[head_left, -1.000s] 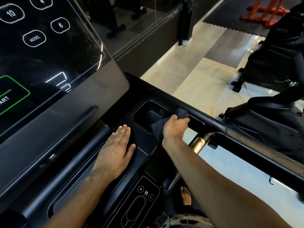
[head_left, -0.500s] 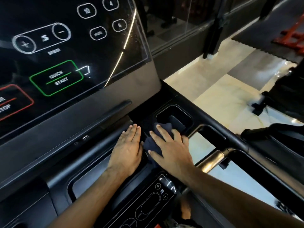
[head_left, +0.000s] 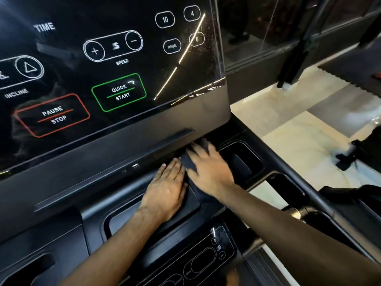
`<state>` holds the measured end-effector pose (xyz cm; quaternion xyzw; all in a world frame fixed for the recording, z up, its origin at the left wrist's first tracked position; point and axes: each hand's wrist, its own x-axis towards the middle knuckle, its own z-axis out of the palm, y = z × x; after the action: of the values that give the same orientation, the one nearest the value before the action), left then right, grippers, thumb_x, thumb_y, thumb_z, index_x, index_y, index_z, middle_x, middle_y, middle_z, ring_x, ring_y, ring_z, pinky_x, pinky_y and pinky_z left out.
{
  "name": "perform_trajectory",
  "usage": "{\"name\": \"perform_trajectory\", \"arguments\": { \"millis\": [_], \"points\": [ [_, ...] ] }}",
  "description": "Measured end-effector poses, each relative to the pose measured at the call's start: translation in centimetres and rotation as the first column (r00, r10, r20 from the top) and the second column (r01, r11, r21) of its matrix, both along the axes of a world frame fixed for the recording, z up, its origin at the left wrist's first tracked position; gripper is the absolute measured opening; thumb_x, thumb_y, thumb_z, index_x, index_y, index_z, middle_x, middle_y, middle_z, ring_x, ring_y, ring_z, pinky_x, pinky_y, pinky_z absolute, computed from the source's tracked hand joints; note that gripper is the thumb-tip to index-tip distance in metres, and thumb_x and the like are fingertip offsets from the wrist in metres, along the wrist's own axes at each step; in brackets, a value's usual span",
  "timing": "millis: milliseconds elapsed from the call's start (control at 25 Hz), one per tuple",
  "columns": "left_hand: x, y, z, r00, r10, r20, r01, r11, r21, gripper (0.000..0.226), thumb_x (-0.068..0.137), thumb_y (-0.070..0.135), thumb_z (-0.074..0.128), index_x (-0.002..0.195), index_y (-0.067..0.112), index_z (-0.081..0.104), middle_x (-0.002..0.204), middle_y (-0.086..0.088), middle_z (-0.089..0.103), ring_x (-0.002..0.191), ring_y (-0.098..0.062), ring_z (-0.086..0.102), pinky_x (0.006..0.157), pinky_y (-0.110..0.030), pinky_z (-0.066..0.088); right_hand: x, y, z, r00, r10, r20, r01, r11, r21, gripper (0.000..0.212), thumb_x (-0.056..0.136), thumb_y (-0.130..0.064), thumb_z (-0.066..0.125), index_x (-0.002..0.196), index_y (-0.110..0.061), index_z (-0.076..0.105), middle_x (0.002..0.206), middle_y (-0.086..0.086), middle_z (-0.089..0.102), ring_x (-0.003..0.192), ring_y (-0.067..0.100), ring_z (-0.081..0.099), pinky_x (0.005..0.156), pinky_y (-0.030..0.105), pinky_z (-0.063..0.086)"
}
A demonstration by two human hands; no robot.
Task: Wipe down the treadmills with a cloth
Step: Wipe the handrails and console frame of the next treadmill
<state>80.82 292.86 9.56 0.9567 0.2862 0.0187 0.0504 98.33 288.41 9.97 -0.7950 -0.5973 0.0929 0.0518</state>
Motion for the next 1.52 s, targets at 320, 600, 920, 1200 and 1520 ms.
{"name": "perform_trajectory", "arguments": {
  "millis": [320,600,920,1200,1520],
  "points": [
    [-0.2,0.1,0.4,1.0,0.015,0.017,-0.014,0.999,-0.049,0.06,0.101,0.027,0.031,0.154,0.01,0.01,0.162,-0.006,0.003,0.149,-0.014,-0.003,0.118,-0.03,-0.008,-1.1,1.0,0.7,0.995,-0.081,-0.053,0.079,0.996,-0.05,0.063,0.091,-0.051,0.042,0.149,-0.026,0.04,0.162,0.0,0.028,0.147,0.038,0.019,0.116,0.048,0.029],
    [1.5,-0.7,0.7,0.999,0.009,-0.05,-0.012,0.998,-0.064,0.083,0.085,0.055,0.002,0.155,0.012,0.007,0.163,-0.005,0.0,0.149,-0.013,-0.007,0.115,-0.03,-0.013,-3.1,-7.5,0.2,0.847,-0.512,-0.144,0.509,0.859,-0.063,0.07,0.099,-0.052,0.041,0.16,-0.03,0.014,0.168,-0.002,0.007,0.152,0.035,0.003,0.123,0.047,0.012],
    [2.4,-1.8,1.0,0.998,-0.041,-0.051,0.036,0.994,-0.103,0.069,0.101,0.05,0.022,0.155,0.013,-0.001,0.163,-0.004,-0.006,0.148,-0.015,-0.013,0.12,-0.035,-0.01,1.4,-7.1,-2.5,0.651,-0.741,-0.163,0.753,0.657,0.024,0.068,0.1,-0.045,0.041,0.159,-0.019,0.019,0.168,0.012,0.008,0.152,0.04,0.003,0.124,0.047,0.005],
    [3.0,-1.5,0.6,0.998,-0.062,0.023,0.065,0.984,-0.168,0.068,0.102,0.049,0.025,0.155,0.015,-0.001,0.163,-0.002,-0.006,0.146,-0.011,-0.016,0.118,-0.035,-0.014,5.7,-6.4,-3.2,0.504,-0.856,-0.113,0.864,0.499,0.072,0.07,0.102,-0.044,0.04,0.157,-0.007,0.019,0.164,0.019,0.016,0.151,0.043,0.01,0.122,0.05,0.005],
    [6.0,-1.7,0.2,1.0,-0.005,0.003,0.005,0.994,-0.111,0.086,0.083,0.057,-0.006,0.155,0.013,0.004,0.163,-0.003,-0.002,0.149,-0.013,-0.011,0.116,-0.033,-0.014,11.0,-4.1,-2.5,0.829,-0.558,-0.018,0.559,0.828,0.052,0.065,0.099,-0.049,0.042,0.153,-0.016,0.029,0.155,0.011,0.034,0.139,0.044,0.033,0.109,0.053,0.038]
  ]
}}
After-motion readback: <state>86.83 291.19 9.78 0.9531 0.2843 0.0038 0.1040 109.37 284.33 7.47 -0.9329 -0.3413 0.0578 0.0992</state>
